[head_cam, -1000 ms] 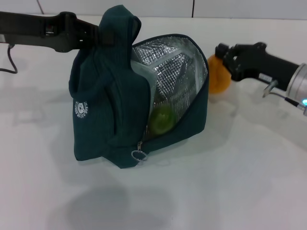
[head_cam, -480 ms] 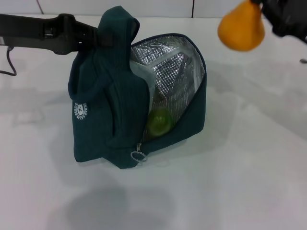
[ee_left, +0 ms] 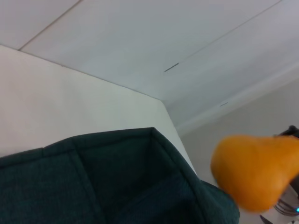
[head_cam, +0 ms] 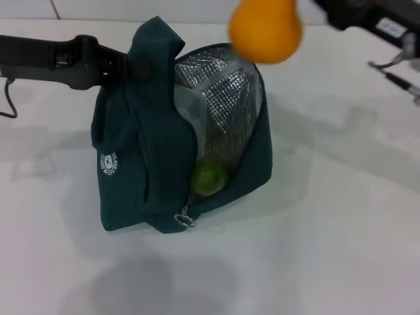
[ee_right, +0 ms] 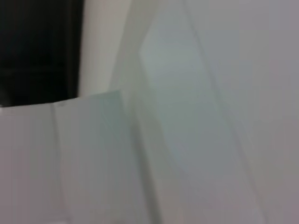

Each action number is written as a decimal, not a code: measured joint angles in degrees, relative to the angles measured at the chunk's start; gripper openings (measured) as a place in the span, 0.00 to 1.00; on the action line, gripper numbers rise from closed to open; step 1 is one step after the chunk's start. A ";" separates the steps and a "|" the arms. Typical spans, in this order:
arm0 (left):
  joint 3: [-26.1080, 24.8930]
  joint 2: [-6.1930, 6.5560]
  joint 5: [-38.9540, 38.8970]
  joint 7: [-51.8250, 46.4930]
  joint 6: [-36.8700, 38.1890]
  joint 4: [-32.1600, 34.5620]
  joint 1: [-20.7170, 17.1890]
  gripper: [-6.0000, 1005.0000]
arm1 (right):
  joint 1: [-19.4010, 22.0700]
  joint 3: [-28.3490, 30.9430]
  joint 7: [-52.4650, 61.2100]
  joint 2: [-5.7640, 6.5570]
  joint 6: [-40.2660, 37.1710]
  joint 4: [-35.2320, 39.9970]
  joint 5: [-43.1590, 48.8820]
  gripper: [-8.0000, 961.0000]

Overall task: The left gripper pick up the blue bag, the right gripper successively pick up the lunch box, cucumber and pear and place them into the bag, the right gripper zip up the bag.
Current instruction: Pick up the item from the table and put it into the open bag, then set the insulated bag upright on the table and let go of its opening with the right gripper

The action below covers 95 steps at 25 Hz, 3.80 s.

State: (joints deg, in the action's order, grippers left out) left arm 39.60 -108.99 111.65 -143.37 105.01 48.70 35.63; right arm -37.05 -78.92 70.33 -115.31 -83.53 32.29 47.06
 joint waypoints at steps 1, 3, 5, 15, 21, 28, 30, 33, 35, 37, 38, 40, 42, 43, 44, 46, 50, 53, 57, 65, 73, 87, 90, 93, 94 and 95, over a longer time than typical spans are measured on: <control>0.03 0.00 0.00 0.04 0.01 -0.01 -0.03 0.05 | -0.47 -1.05 0.25 -0.10 -0.01 -0.13 0.02 0.04; 0.08 0.01 0.00 0.16 0.04 -0.01 -0.09 0.05 | -1.31 -3.63 0.86 -0.32 0.28 -0.29 -0.09 0.04; 0.10 0.01 -0.02 0.26 0.08 -0.01 -0.11 0.05 | -2.29 -6.57 1.38 -0.62 1.52 -0.74 -0.22 0.04; 0.13 0.11 -0.02 1.13 0.57 -0.02 -0.30 0.05 | -4.43 -16.28 5.34 -0.87 6.47 -1.86 -0.77 0.05; 0.13 0.05 -0.01 1.15 0.72 -0.02 -0.30 0.05 | -4.03 -16.76 8.66 -0.87 8.18 -1.98 -2.03 0.05; 0.09 0.01 0.02 1.16 0.73 -0.01 -0.50 0.05 | -3.37 -16.39 9.81 -0.80 7.98 -1.98 -2.75 0.16; -0.04 0.01 -0.05 1.16 0.73 -0.01 -0.78 0.05 | -2.39 -16.10 10.41 -0.55 7.89 -1.83 -4.10 0.23; -0.20 0.13 -0.20 1.16 0.72 -0.01 -1.35 0.05 | 0.41 -13.48 12.36 -0.11 7.62 -1.28 -4.98 0.51; -0.22 0.22 -0.22 1.18 0.72 -0.01 -1.50 0.05 | 2.89 -10.48 14.88 0.25 7.55 -1.40 -4.79 0.53; -0.23 0.26 -0.24 1.27 0.74 -0.01 -1.48 0.05 | 5.34 -7.88 18.29 0.88 7.68 -2.21 -4.59 0.55; -0.23 0.26 -0.24 1.29 0.75 0.00 -1.46 0.05 | 6.21 -7.07 19.80 1.16 7.75 -2.84 -4.55 0.57; -0.24 0.26 -0.25 1.30 0.77 0.00 -1.40 0.05 | 7.36 -6.21 22.93 1.91 7.76 -4.86 -4.58 0.59; -0.23 0.28 -0.25 1.31 0.78 -0.01 -1.34 0.05 | 7.62 -6.15 26.05 2.29 7.65 -7.98 -4.58 0.62; -0.22 0.28 -0.26 1.32 0.78 -0.01 -1.29 0.05 | 7.60 -6.21 27.51 2.30 7.58 -9.60 -4.57 0.63; -0.20 0.27 -0.26 1.32 0.79 -0.01 -1.21 0.05 | 7.51 -6.29 28.50 2.21 7.57 -10.91 -4.54 0.64; -0.16 0.21 -0.26 1.33 0.80 -0.01 -1.05 0.05 | 6.94 -6.45 30.93 1.74 7.60 -13.91 -4.50 0.64; -0.07 0.14 -0.28 1.33 0.82 -0.02 -0.81 0.05 | 5.74 -6.74 35.59 0.29 7.65 -15.76 -2.97 0.65; 0.06 0.09 -0.29 1.42 0.79 -0.01 -0.61 0.05 | 4.35 -6.85 38.68 -0.25 7.58 -15.75 -0.14 0.65; 0.11 -0.11 -0.31 1.51 0.76 -0.02 -0.24 0.05 | 2.45 -8.54 42.03 -0.43 8.63 -16.48 1.81 0.65; 0.13 -0.16 -0.31 1.68 0.72 -0.02 -0.21 0.05 | 0.53 -14.02 43.89 -0.54 11.55 -16.57 2.11 0.60; 0.13 -0.11 -0.30 1.69 0.72 -0.01 -0.20 0.05 | 2.16 -13.05 36.23 -0.49 8.03 -14.71 1.15 0.53; 0.14 0.37 -0.28 0.55 4.56 -0.01 0.84 0.05 | 4.16 -2.54 29.99 1.11 -3.00 -13.09 1.30 0.06; 0.02 0.12 -0.19 0.40 4.75 -0.01 1.20 0.05 | 4.85 -1.78 30.56 1.97 -4.16 -12.60 1.34 0.01; -0.10 0.12 0.10 0.39 4.56 -0.01 1.22 0.05 | 5.93 -1.81 33.24 2.29 -3.34 -13.09 1.40 0.01; -0.11 0.12 0.12 0.38 4.46 -0.01 1.18 0.05 | 6.60 -1.90 34.39 2.29 -2.54 -13.55 1.45 0.01; -0.12 0.10 0.12 0.38 4.37 -0.01 1.11 0.05 | 6.90 -1.96 34.87 2.26 -2.18 -14.10 1.44 0.01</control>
State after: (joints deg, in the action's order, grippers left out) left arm 39.49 -108.89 111.78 -142.99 109.38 48.69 36.74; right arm -30.15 -80.88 105.21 -113.05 -85.71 18.20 48.51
